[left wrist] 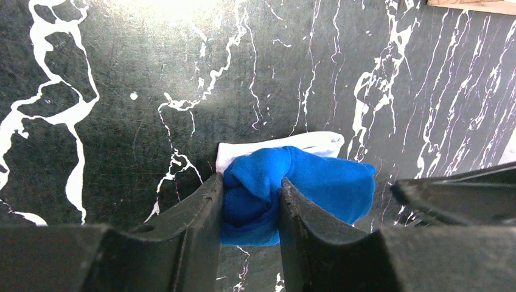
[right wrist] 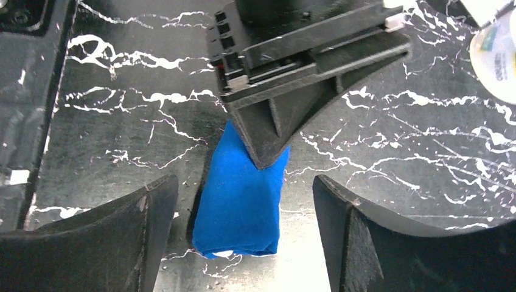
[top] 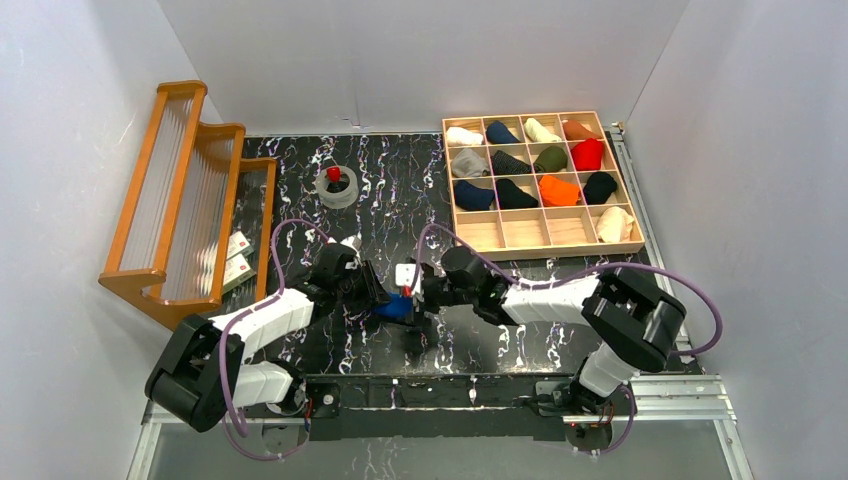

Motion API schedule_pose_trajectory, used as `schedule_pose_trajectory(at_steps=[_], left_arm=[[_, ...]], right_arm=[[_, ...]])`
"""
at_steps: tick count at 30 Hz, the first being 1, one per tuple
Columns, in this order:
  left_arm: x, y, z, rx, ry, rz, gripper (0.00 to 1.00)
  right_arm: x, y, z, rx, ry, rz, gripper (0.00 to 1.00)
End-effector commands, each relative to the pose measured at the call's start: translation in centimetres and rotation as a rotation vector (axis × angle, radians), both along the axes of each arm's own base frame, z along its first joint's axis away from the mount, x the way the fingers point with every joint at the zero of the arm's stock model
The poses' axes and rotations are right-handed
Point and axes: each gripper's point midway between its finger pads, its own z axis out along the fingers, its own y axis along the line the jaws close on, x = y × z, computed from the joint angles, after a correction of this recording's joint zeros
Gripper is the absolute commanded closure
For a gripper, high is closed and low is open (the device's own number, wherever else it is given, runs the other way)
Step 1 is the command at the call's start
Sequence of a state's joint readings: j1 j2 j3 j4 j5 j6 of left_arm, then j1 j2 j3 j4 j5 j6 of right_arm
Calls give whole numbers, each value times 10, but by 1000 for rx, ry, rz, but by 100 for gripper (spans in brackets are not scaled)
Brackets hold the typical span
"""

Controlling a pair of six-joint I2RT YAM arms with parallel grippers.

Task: Roll the underwear
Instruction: Pick up the underwear from the center of the board.

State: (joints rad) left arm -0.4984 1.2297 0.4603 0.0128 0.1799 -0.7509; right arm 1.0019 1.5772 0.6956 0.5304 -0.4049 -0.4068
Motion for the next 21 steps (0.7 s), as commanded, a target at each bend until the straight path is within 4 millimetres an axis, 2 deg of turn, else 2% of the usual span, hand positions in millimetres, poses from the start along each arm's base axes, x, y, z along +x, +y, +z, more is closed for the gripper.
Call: schedule_pose_trajectory(at_steps=[1, 6, 9, 11, 12, 14, 16, 18, 21], left_arm=[[-16, 15, -16, 83, 78, -15, 69], [-18, 15, -16, 80, 82, -22, 69], [-17, 14, -15, 79, 80, -22, 69], [-17, 14, -14, 77, 80, -25, 69], [-17, 14, -11, 82, 80, -28, 69], [-15, 14, -9, 82, 70, -25, 67], [-14, 12, -7, 75, 66, -37, 66], [-15, 11, -7, 83, 78, -56, 66], [-14, 9, -9, 85, 85, -68, 66]], right_arm=[[3, 12, -5, -30, -172, 50, 15], [-10, 20, -28, -86, -146, 89, 26], [-6, 15, -49, -137, -143, 49, 30], [5, 6, -63, -188, -164, -14, 34], [16, -11, -80, -255, -198, -86, 39], [22, -20, -88, -289, -210, -130, 41], [18, -26, -100, -329, -183, -127, 37], [17, -31, -109, -358, -170, -133, 27], [21, -33, -112, -372, -181, -152, 26]])
